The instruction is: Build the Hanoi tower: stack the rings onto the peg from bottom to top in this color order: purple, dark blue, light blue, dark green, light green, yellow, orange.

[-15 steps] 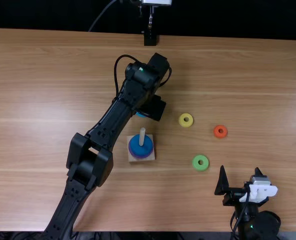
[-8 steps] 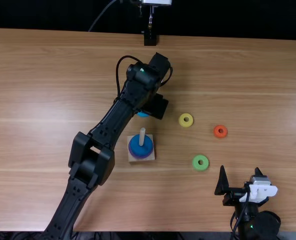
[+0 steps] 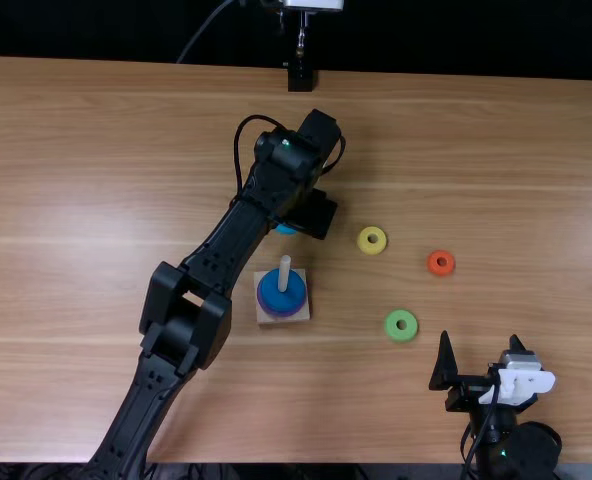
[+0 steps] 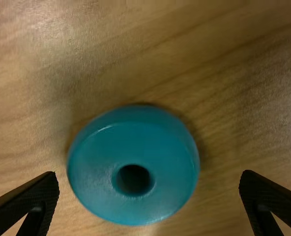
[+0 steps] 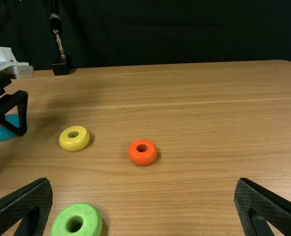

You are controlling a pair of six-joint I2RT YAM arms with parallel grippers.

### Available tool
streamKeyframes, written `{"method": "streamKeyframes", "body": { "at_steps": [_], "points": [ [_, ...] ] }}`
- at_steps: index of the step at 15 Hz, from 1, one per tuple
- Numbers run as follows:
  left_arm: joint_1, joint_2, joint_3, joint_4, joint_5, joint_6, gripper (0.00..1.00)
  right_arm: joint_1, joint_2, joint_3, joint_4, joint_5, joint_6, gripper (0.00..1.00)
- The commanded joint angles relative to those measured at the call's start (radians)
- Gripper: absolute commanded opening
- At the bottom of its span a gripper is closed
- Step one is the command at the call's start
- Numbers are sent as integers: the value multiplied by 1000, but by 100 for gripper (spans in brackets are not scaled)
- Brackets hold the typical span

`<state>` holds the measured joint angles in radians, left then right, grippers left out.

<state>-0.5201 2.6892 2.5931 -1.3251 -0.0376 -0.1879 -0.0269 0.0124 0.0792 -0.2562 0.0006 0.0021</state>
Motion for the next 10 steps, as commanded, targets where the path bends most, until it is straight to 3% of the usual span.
{"method": "streamKeyframes", "body": {
  "at_steps": [1, 7, 8, 10],
  "points": [
    [17, 40, 32, 11, 8, 2, 100, -10, -12, -64, -69, 9, 2, 100],
    [20, 54, 32, 16, 6, 7, 100, -10, -12, -64, -69, 9, 2, 100],
    [20, 54, 30, 14, 6, 7, 75, -10, -12, -64, -69, 9, 2, 100],
    [20, 54, 27, 16, 8, 6, 13, -10, -12, -64, -69, 9, 2, 100]
  ]
}}
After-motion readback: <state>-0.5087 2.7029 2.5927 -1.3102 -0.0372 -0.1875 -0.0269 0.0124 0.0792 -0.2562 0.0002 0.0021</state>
